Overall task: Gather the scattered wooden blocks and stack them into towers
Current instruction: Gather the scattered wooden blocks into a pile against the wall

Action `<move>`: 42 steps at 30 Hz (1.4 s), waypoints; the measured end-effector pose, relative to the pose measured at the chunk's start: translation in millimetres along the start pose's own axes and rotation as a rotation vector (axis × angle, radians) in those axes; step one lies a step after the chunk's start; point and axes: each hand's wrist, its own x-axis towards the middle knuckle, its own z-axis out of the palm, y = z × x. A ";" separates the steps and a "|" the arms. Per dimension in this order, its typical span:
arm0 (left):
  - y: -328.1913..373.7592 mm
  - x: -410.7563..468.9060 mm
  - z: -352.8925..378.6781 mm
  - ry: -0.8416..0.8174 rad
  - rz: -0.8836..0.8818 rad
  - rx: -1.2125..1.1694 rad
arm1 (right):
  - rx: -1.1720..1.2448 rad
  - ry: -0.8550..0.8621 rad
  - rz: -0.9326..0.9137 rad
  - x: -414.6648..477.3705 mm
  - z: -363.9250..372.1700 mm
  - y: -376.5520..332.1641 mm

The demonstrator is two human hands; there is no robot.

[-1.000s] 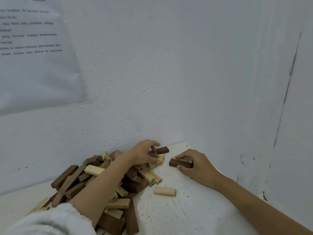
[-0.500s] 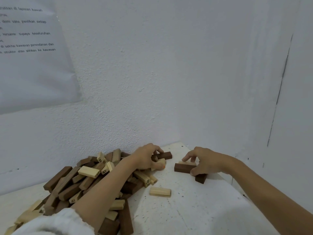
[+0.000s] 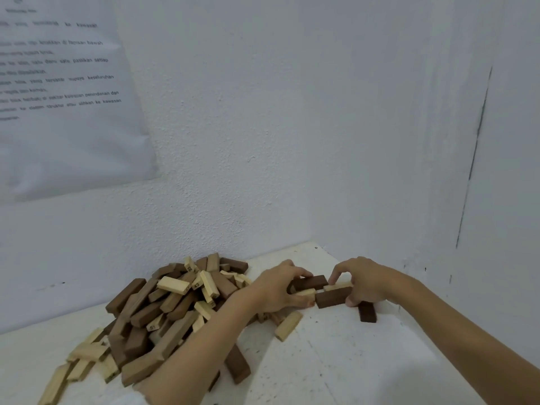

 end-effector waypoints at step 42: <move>92.2 -180.9 76.9 0.471 -0.228 0.127 | 0.162 0.320 -0.297 -154.3 80.6 -7.4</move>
